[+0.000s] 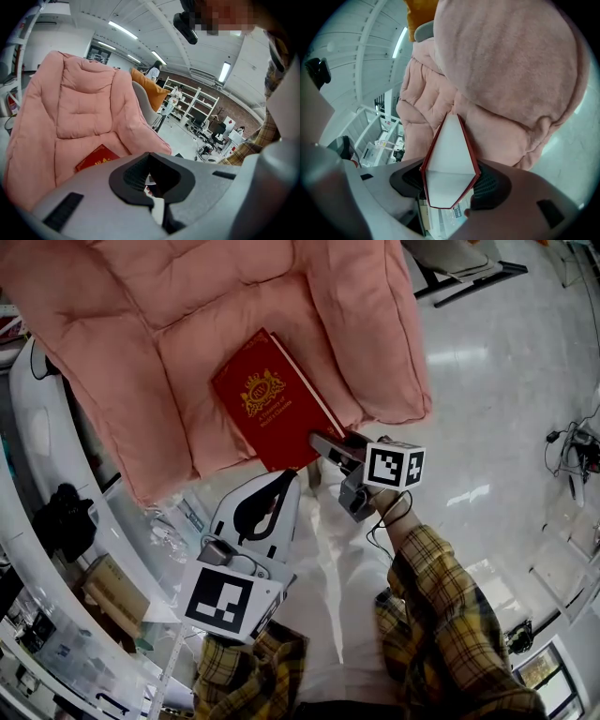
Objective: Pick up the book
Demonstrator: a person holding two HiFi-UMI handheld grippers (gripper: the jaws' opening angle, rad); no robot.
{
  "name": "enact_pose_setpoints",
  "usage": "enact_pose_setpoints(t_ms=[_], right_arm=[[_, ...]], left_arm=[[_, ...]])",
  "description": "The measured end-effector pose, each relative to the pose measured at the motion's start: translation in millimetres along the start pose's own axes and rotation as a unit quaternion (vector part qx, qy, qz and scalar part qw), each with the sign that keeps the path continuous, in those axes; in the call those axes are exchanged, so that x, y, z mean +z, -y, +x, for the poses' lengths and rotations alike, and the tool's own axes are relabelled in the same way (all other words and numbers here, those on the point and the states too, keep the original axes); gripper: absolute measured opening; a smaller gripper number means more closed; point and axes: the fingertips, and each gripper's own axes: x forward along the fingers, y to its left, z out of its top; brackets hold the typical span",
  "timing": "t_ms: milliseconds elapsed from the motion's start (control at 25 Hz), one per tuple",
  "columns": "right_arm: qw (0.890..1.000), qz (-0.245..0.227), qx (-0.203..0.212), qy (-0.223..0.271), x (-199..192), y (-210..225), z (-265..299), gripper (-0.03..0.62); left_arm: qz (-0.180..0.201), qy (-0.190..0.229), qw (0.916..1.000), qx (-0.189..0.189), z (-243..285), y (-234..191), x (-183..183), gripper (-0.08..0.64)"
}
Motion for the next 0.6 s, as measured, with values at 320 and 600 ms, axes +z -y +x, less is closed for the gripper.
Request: enact_pose_setpoints(t_ms=[320,600], right_arm=[[0.999,0.031,0.005,0.011,6,-35,-27,0.268],[0.998,0.059,-0.005,0.01,22,-60,-60,0.265]], left_arm=[[0.01,0.021,0.9997,0.008,-10,11,34,0.003],[0.024,0.04,0.9988,0.012,-19,29,78,0.003]])
